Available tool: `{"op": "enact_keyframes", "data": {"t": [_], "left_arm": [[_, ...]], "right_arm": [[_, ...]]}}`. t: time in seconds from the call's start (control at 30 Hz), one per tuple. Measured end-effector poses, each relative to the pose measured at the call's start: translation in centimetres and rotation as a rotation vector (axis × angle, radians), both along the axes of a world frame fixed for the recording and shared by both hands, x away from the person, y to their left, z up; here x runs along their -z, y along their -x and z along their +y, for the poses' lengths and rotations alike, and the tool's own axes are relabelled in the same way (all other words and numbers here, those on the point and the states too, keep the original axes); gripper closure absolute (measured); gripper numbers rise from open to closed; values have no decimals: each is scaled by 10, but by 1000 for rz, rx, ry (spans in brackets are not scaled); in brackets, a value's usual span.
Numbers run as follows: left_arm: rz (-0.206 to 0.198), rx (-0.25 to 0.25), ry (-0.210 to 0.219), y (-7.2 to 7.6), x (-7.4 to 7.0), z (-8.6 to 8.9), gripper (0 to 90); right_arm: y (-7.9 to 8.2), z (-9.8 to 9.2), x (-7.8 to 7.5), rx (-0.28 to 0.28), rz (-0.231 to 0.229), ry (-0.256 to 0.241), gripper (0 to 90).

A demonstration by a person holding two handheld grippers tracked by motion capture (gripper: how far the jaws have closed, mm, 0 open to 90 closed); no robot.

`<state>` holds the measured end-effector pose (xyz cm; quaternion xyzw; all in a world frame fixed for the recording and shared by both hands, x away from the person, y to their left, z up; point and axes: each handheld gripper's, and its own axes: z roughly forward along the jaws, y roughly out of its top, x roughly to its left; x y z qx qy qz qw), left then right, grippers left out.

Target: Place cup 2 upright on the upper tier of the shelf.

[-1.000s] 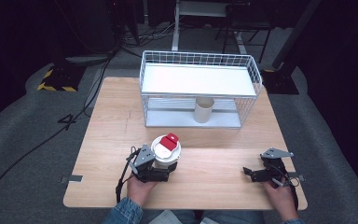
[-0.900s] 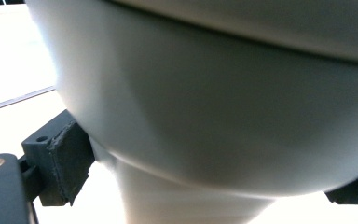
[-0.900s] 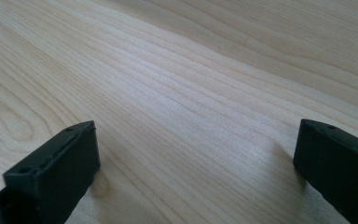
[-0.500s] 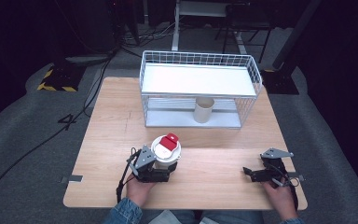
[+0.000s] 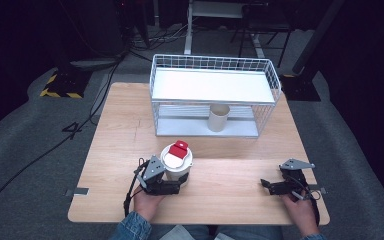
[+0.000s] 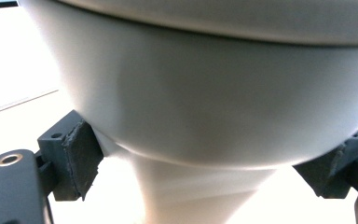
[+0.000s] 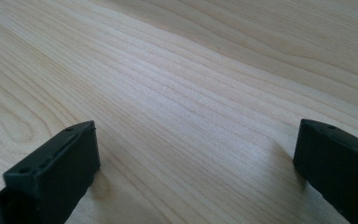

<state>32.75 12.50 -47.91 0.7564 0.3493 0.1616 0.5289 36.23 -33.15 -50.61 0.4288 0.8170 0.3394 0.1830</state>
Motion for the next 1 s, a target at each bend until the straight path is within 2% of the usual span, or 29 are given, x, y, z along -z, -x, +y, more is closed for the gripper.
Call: {"op": "enact_keyframes", "data": {"t": [0.2, 0.53, 0.67, 0.8, 1.0], "left_arm": [[-11, 10, 10, 1, -6, 0, 139], [-34, 33, -12, 5, -24, 0, 139], [-30, 36, 7, 6, -34, 2, 139], [-28, 40, 1, 4, -43, 4, 139], [-17, 48, 21, 2, -55, 8, 139]], "right_arm": [[0, 0, 0, 0, 0, 0, 5], [0, 1, 0, 9, 1, 0, 5], [0, 1, 0, 8, 1, 0, 5], [1, 1, 0, 8, 1, 1, 5], [0, 1, 0, 8, 1, 0, 5]]}}
